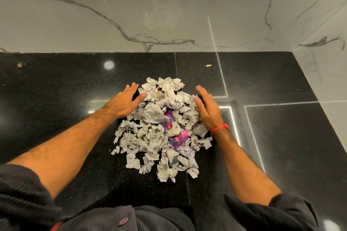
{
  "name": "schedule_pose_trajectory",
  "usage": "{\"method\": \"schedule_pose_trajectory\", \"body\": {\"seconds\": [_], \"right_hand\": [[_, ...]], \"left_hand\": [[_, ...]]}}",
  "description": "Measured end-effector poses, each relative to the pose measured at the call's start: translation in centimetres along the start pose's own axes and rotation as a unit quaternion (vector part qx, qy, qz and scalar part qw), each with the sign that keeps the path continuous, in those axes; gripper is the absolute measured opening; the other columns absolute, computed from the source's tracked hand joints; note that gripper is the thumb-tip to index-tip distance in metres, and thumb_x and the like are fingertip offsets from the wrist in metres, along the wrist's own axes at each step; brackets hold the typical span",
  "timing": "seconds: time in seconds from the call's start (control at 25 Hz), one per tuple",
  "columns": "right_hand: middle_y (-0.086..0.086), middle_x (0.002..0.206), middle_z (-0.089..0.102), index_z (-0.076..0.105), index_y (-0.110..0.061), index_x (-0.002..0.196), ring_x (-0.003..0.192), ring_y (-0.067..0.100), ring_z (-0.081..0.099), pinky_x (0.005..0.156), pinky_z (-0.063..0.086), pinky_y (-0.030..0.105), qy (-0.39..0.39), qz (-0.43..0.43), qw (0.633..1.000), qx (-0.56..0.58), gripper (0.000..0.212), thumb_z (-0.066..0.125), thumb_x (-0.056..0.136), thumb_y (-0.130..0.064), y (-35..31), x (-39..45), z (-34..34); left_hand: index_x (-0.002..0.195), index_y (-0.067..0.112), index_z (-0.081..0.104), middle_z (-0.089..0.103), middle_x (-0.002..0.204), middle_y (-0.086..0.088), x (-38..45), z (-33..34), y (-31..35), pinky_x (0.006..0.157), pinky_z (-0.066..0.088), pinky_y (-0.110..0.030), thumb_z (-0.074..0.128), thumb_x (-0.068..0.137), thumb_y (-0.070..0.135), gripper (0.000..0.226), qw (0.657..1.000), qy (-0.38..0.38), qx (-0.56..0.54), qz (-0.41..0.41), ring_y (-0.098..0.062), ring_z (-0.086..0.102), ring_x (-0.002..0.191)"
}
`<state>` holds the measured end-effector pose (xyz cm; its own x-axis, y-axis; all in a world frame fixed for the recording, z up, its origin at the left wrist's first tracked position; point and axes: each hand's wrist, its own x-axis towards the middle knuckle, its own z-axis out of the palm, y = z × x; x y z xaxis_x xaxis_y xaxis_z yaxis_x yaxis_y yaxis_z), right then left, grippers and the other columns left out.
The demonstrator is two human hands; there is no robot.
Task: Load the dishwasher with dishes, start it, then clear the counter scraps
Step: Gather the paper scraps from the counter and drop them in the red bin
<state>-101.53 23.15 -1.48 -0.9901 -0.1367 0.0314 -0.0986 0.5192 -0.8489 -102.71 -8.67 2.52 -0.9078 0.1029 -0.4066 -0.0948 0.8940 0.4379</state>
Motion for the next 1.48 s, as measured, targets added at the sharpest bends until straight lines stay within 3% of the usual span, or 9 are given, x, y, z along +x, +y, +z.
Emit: {"method": "schedule_pose_trajectory", "body": {"seconds": [0.12, 0.28, 0.4, 0.72, 0.84, 1.0, 1.12, 1.24, 1.48], "right_hand": [[0.002, 0.16, 0.03, 0.037, -0.022, 0.15, 0.148, 0.015, 0.026, 0.122, 0.024, 0.044, 0.037, 0.011, 0.998, -0.057, 0.054, 0.048, 0.101, -0.041, 0.4, 6.6, -2.7], [0.001, 0.166, 0.008, 0.022, -0.022, 0.157, 0.152, 0.021, 0.008, 0.125, 0.008, 0.042, -0.023, 0.12, 0.989, -0.083, 0.069, 0.047, 0.099, -0.051, 1.3, 12.5, -4.0], [0.001, 0.166, 0.008, 0.02, -0.021, 0.157, 0.152, 0.018, -0.003, 0.124, -0.006, 0.044, -0.074, 0.104, 0.987, -0.092, 0.071, 0.04, 0.099, -0.057, 0.9, 12.9, -0.9], [0.009, 0.152, 0.042, 0.035, -0.017, 0.152, 0.139, 0.025, 0.04, 0.118, 0.03, 0.039, -0.287, -0.102, 0.93, -0.205, 0.06, 0.049, 0.1, -0.043, -6.1, 7.6, 6.7], [0.007, 0.145, 0.048, 0.047, -0.015, 0.144, 0.136, 0.021, 0.041, 0.117, 0.03, 0.04, -0.267, -0.145, 0.921, -0.244, 0.053, 0.048, 0.1, -0.044, -7.2, 4.4, 8.1], [0.002, 0.142, 0.051, 0.046, -0.02, 0.144, 0.132, 0.016, 0.044, 0.115, 0.034, 0.045, -0.118, -0.137, 0.968, -0.176, 0.061, 0.043, 0.097, -0.06, -6.6, 0.4, 5.3], [0.002, 0.155, 0.035, 0.032, -0.033, 0.151, 0.145, 0.024, 0.026, 0.12, 0.022, 0.048, -0.043, -0.053, 0.98, -0.19, 0.08, 0.053, 0.085, -0.073, -4.0, -3.5, 1.0], [-0.001, 0.164, 0.012, 0.014, -0.044, 0.154, 0.151, 0.029, 0.007, 0.12, 0.013, 0.06, -0.037, 0.028, 0.976, -0.212, 0.102, 0.053, 0.07, -0.086, -1.8, -7.6, -1.3], [-0.002, 0.164, -0.019, -0.009, -0.045, 0.153, 0.149, 0.035, -0.019, 0.11, -0.007, 0.074, -0.135, -0.018, 0.95, -0.282, 0.132, 0.053, 0.049, -0.096, -2.7, -9.0, 2.0]], "left_hand": [[0.162, 0.019, 0.009, 0.003, 0.168, -0.002, 0.2, 0.2, -0.3, 0.126, 0.007, -0.046, 0.024, 0.096, 0.068, 0.083, 1.0, -0.003, -0.003, 0.003, -0.019, 0.003, 0.155], [0.162, 0.02, 0.006, 0.0, 0.168, 0.0, 0.7, 0.3, -0.8, 0.125, 0.007, -0.045, 0.021, 0.093, 0.07, 0.087, 1.0, -0.01, 0.017, 0.006, -0.018, 0.002, 0.155], [0.162, 0.025, 0.008, 0.003, 0.167, 0.003, 0.8, 0.0, -1.0, 0.125, 0.01, -0.044, 0.024, 0.095, 0.07, 0.082, 1.0, -0.007, -0.011, -0.005, -0.017, 0.005, 0.155], [0.16, 0.039, 0.009, 0.002, 0.168, -0.001, 0.0, 0.0, -0.8, 0.124, 0.004, -0.046, 0.037, 0.106, 0.044, 0.061, 0.991, -0.012, -0.122, -0.049, -0.028, 0.002, 0.155], [0.157, 0.047, 0.014, 0.003, 0.168, -0.001, -0.9, 0.0, -1.3, 0.124, 0.006, -0.051, 0.038, 0.105, 0.049, 0.058, 0.986, -0.018, -0.156, -0.05, -0.03, 0.003, 0.155], [0.158, 0.04, 0.022, 0.019, 0.167, 0.005, -2.8, 0.8, -2.4, 0.126, 0.014, -0.046, 0.043, 0.101, 0.059, 0.064, 0.975, -0.006, -0.221, -0.006, -0.016, 0.017, 0.154], [0.157, 0.035, 0.028, 0.032, 0.162, 0.008, -6.5, 1.2, -3.9, 0.122, 0.03, -0.046, 0.052, 0.095, 0.063, 0.072, 0.955, 0.081, -0.285, 0.013, -0.008, 0.034, 0.146], [0.156, 0.038, 0.026, 0.035, 0.16, -0.008, -11.5, 2.9, -3.8, 0.117, 0.035, -0.057, 0.053, 0.088, 0.072, 0.081, 0.967, 0.132, -0.212, 0.048, -0.026, 0.036, 0.147], [0.154, 0.042, -0.023, -0.039, 0.16, -0.004, -13.3, 8.2, 0.3, 0.116, -0.01, -0.07, 0.062, 0.054, 0.096, 0.142, 0.984, 0.023, 0.092, 0.153, -0.035, -0.033, 0.148]]}}
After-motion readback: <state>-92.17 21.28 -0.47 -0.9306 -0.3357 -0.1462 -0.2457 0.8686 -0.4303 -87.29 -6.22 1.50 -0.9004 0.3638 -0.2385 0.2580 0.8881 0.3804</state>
